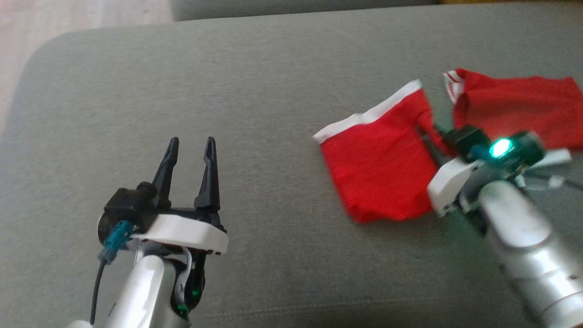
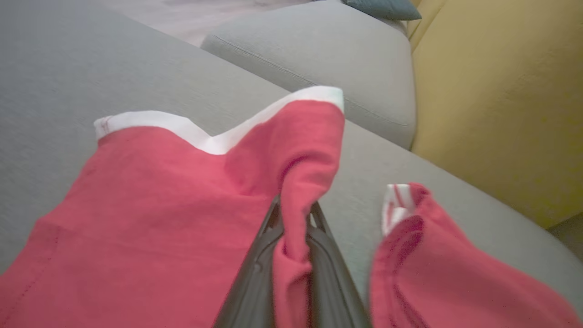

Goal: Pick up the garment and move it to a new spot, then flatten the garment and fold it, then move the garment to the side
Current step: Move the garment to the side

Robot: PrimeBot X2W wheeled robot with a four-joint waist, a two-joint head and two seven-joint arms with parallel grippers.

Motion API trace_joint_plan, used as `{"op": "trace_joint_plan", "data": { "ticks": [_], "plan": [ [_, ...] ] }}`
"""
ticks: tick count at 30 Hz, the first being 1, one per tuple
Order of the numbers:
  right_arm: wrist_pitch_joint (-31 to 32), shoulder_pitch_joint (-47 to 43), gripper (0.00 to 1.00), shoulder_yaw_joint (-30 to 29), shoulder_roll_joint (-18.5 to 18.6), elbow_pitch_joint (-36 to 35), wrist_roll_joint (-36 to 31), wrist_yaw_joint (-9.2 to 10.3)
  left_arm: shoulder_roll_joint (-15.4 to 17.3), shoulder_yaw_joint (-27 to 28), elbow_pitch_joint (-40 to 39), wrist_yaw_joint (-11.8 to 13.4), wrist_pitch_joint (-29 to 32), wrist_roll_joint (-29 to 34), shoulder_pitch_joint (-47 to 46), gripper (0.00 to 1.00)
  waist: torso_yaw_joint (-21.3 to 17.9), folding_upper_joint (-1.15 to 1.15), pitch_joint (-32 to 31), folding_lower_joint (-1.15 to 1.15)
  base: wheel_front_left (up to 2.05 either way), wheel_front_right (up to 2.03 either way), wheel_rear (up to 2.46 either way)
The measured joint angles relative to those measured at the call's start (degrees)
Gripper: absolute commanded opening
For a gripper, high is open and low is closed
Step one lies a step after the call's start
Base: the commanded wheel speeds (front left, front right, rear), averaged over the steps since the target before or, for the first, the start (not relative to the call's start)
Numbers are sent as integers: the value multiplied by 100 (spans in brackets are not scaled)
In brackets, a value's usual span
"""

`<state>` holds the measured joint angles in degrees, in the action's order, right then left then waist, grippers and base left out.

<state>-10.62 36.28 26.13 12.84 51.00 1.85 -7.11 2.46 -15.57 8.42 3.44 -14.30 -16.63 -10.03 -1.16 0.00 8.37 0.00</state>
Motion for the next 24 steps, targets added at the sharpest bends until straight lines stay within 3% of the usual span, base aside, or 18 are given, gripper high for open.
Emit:
{"op": "trace_joint_plan", "data": {
  "ticks": [7,12,18,24],
  "plan": [
    [361,638,0,200,1163,-522,68,0,0,-9,-76,-96,0,104,-239,100,-421,0,350,0,0,0,0],
    [554,912,0,65,1720,-675,147,0,0,4,-103,-151,-1,197,-502,100,-557,0,690,0,0,0,0],
    [771,961,0,-210,2009,-680,157,0,-1,79,-100,-250,-1,263,-643,100,-630,0,1017,0,0,0,0],
    [1000,1017,0,-626,2052,-683,-58,0,-2,136,-100,-298,-1,293,-749,100,-618,0,1236,0,0,0,0]
  ]
}}
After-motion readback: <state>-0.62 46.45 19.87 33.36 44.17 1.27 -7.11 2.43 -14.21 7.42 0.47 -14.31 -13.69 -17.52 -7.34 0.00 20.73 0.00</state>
